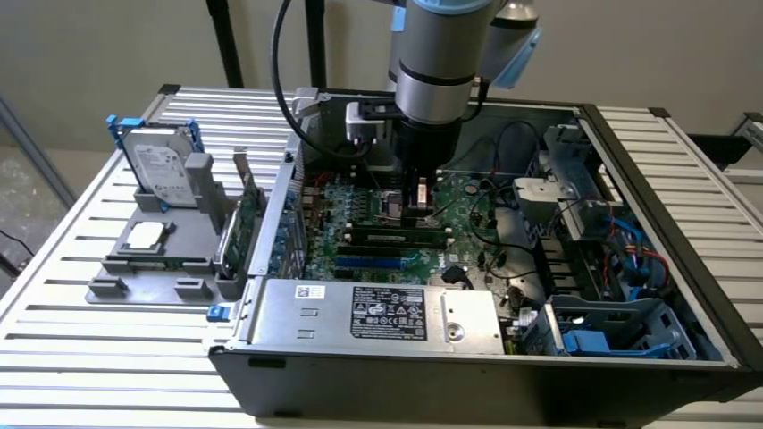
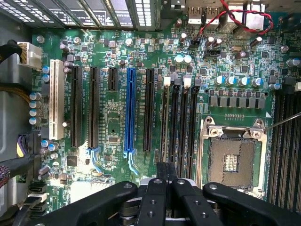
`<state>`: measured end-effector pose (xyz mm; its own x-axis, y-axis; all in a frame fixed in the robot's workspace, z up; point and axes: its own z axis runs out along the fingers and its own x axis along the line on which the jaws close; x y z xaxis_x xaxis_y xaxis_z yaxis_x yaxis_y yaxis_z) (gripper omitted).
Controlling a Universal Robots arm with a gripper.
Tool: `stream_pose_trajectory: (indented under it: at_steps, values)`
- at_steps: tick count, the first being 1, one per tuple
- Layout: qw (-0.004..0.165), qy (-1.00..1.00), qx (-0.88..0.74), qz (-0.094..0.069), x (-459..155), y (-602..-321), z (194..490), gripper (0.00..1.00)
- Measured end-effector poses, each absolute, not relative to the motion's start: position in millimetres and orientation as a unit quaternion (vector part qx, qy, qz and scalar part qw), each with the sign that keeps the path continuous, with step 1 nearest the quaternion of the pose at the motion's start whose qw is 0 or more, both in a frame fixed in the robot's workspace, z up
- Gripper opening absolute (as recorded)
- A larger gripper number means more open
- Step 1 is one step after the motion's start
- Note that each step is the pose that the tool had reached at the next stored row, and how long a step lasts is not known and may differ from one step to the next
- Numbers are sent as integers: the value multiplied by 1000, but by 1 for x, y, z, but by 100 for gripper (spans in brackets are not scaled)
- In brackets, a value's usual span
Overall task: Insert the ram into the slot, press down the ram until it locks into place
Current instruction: 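Press down the ram until it locks into place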
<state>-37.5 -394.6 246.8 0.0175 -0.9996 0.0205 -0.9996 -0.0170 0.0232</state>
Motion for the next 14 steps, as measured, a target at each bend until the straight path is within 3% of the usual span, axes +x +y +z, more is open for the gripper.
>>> stream_pose_trajectory:
  at_steps: [14]
  values:
    - [15,-701,713,-1,-41,-395,243,11]
